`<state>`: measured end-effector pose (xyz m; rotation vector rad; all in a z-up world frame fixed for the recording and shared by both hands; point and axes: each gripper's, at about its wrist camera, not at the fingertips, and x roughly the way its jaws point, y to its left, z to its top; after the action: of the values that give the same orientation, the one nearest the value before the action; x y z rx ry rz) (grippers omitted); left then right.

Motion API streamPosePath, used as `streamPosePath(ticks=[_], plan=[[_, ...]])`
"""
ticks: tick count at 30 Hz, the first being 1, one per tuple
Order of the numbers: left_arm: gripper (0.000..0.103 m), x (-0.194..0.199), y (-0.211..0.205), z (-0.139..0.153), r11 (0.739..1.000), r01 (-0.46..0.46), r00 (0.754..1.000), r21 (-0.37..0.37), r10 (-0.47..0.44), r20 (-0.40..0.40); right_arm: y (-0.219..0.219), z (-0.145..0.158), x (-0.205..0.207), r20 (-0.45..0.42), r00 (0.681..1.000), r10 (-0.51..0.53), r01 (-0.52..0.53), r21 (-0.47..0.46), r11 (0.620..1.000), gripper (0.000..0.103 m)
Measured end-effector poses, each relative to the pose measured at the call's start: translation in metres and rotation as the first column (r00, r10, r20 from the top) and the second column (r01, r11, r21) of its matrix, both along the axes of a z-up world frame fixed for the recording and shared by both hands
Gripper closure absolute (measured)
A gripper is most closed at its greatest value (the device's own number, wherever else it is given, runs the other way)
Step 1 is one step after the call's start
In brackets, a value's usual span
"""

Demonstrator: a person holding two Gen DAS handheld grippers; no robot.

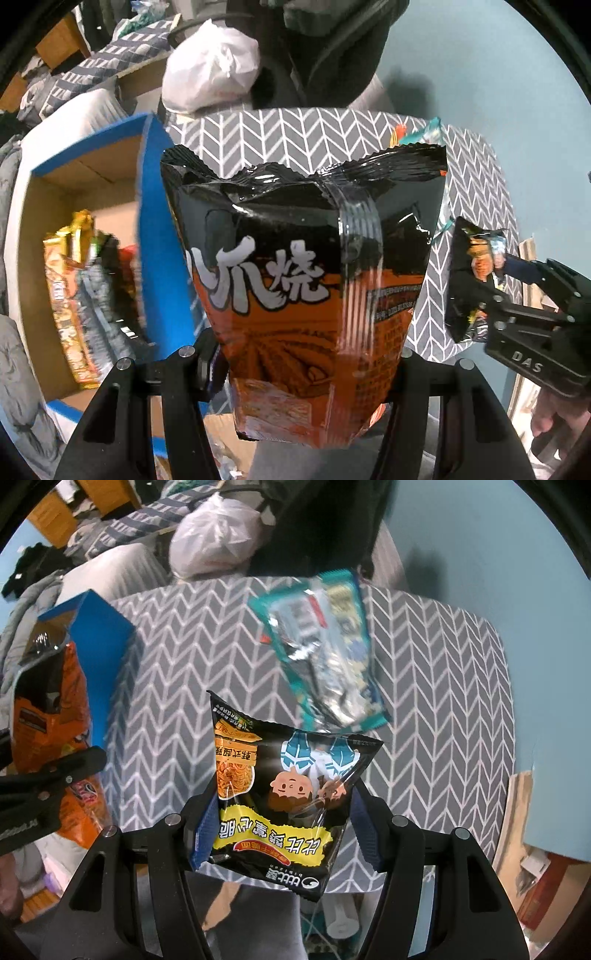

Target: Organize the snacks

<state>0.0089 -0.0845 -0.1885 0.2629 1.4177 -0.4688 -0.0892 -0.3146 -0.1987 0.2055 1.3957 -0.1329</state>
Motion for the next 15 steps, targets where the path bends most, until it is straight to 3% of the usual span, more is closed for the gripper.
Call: streamPosePath(ticks=[15], plan=[[0.043, 0.011, 0.084, 0.056, 0.988, -0.146, 0.988, -0.05, 0.149, 0.048, 0.076, 0.035, 0.042, 0.071, 0.987, 0.145, -0.149, 0.051, 0.987, 0.04]])
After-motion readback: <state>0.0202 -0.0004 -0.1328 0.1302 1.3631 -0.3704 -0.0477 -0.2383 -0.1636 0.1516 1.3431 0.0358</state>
